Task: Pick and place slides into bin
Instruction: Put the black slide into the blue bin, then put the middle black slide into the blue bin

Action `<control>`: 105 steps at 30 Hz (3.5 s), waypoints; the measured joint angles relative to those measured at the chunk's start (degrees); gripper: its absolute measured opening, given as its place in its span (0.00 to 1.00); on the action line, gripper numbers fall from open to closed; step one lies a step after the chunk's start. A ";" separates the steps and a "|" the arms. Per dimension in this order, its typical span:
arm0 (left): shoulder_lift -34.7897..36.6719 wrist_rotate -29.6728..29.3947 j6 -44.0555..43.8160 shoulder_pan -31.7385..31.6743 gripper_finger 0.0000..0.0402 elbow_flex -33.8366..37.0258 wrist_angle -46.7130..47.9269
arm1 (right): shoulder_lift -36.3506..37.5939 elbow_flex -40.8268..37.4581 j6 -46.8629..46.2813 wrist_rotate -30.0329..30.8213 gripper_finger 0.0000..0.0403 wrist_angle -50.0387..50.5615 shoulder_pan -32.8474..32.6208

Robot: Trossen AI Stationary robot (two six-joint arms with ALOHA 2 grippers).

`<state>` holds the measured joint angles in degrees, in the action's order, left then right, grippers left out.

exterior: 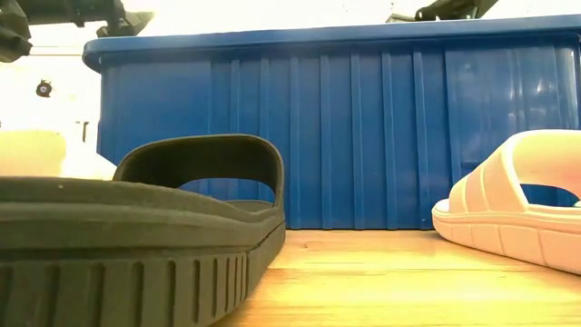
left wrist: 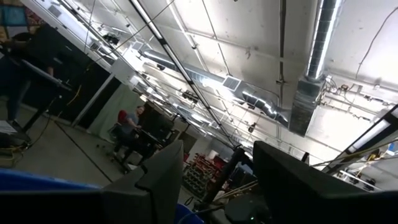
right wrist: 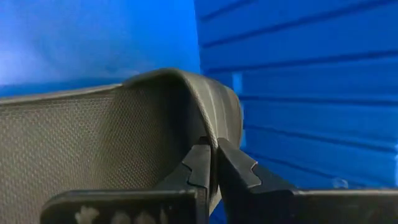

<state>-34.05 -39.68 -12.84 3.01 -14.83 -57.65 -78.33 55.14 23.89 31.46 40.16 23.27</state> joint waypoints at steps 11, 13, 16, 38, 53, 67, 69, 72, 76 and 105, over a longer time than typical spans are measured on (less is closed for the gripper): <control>-2.80 -0.04 -0.27 0.00 0.45 0.00 -0.19 | -0.01 -5.53 5.73 -0.35 0.03 -4.05 1.91; -3.20 -0.04 -0.27 0.00 0.45 0.00 -0.24 | -0.01 -6.52 6.48 -0.39 0.03 -5.41 2.23; -3.92 -0.09 -0.27 0.00 0.45 0.00 -0.39 | -0.01 -8.27 8.14 -0.52 0.03 -8.88 2.95; -4.94 -0.09 -0.35 0.04 0.45 -0.07 -0.39 | -2.77 -10.76 14.58 -2.05 0.09 -12.53 5.66; -4.91 -0.07 -0.46 0.00 0.45 -0.07 -0.37 | -2.39 -10.73 14.74 -1.98 0.32 -11.70 5.61; -4.93 -0.04 -0.44 0.00 0.45 -0.07 -0.37 | 1.57 -7.82 6.94 -5.79 0.50 -4.08 5.64; -4.93 -0.04 -0.44 0.00 0.45 -0.07 -0.39 | 1.94 -7.28 6.54 -7.73 0.51 -2.46 5.64; -4.92 -0.04 -0.44 0.00 0.45 -0.07 -0.39 | 2.28 -6.66 6.11 -7.89 0.51 -1.37 5.57; -4.93 -0.04 -0.44 0.00 0.45 -0.07 -0.38 | 2.50 -6.17 0.31 -7.89 0.51 -1.19 5.59; -7.30 0.43 -2.02 0.02 0.45 -0.07 -0.41 | 21.93 11.93 -28.60 -52.96 0.51 -23.14 -1.28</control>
<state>-41.36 -39.25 -14.85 3.03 -14.90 -58.06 -56.40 67.07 -4.70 -21.50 17.02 21.99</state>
